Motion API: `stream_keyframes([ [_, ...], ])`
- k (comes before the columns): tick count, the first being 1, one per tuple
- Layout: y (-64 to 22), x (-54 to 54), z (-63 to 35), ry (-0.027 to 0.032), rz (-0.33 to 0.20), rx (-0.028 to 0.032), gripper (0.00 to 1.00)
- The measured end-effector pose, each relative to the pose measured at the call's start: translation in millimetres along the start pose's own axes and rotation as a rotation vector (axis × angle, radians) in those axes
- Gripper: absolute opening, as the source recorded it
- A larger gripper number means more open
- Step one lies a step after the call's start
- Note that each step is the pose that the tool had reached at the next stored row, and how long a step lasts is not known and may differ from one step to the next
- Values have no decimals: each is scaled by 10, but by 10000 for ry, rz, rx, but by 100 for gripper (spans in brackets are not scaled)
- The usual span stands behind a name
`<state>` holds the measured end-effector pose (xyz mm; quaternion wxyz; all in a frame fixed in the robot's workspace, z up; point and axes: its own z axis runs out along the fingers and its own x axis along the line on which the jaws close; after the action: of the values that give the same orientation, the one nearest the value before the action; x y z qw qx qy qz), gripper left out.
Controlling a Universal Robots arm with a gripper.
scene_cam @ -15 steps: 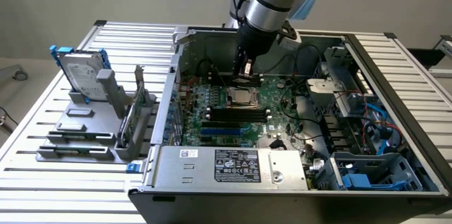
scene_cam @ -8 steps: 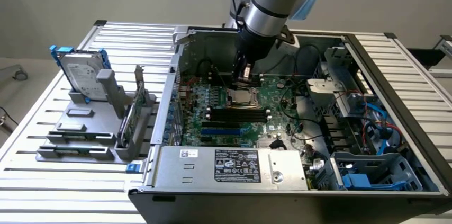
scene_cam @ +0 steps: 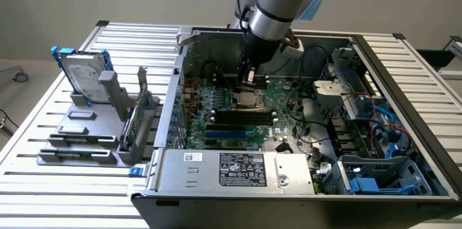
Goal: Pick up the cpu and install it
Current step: 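Close the cpu cover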
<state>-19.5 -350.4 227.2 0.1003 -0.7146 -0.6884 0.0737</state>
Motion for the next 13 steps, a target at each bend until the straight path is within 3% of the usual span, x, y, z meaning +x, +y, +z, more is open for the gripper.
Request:
stream_keyframes([
  [13, 25, 50, 141, -5, 6, 144, 11],
])
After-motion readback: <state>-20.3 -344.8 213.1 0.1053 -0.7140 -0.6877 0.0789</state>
